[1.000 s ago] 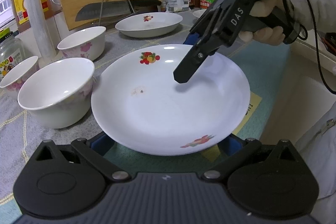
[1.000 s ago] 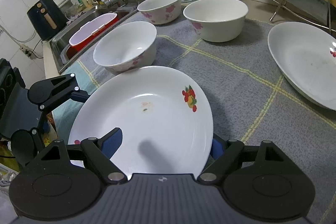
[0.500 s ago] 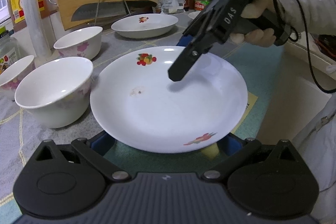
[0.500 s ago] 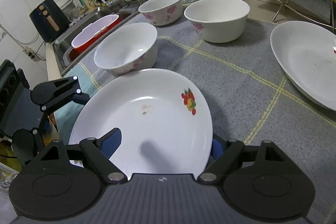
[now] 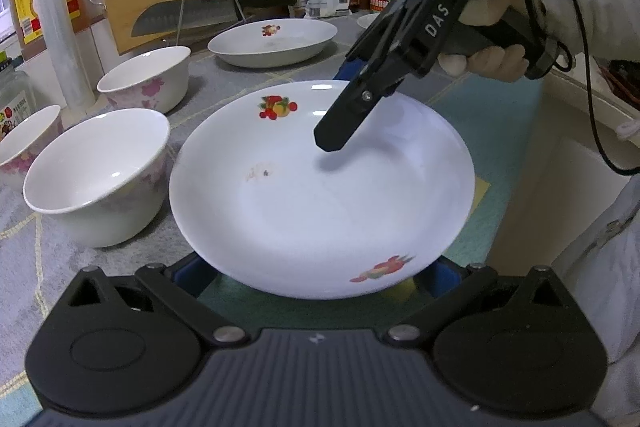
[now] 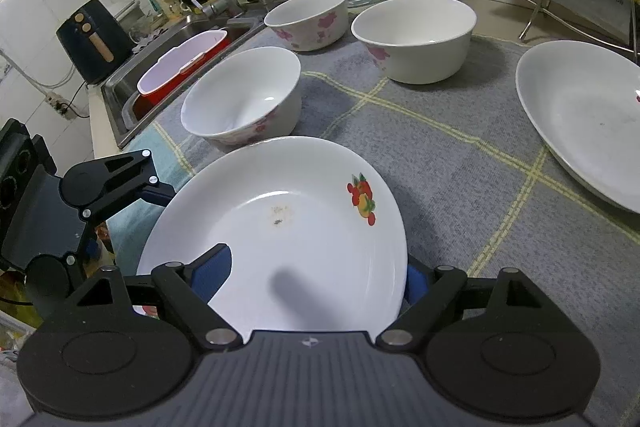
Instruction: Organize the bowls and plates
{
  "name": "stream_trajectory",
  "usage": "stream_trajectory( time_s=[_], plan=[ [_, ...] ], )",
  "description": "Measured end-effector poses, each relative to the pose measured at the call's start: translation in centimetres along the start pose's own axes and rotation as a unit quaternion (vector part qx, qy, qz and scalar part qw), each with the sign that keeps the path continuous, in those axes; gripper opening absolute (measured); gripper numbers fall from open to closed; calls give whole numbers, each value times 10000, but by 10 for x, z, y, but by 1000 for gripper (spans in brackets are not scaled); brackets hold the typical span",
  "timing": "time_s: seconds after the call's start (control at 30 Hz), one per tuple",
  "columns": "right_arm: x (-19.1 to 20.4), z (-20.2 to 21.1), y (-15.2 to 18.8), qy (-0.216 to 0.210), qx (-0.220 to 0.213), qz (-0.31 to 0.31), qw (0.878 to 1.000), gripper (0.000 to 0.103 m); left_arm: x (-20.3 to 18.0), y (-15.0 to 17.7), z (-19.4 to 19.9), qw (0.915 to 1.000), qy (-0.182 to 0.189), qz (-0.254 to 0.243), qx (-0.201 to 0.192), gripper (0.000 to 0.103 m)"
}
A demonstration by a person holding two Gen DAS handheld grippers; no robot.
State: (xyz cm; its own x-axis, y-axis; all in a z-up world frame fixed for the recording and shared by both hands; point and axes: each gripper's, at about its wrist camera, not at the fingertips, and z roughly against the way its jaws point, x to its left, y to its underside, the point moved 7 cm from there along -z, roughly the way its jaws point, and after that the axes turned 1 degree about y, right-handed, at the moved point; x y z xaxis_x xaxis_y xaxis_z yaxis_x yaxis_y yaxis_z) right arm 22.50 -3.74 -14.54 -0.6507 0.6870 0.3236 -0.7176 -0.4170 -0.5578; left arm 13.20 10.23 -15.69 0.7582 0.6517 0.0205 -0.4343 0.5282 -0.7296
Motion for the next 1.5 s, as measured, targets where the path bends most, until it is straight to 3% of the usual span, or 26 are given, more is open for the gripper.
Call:
stream_trajectory(
  time_s=[0.73,1.1,1.5],
  plan=[
    [-22,49,6,-117,-100,233,9996,90,-28,-34,-10,9997,-143,175,23,103],
    [-54,87,9,-68,-242,299,9992,90,-54,-69,-28,9997,-201,161,-48,103],
    [-102,134,22,206,-502,147,9984,90,-78,-115,-59,9999,-12,-42,-108,103]
  ],
)
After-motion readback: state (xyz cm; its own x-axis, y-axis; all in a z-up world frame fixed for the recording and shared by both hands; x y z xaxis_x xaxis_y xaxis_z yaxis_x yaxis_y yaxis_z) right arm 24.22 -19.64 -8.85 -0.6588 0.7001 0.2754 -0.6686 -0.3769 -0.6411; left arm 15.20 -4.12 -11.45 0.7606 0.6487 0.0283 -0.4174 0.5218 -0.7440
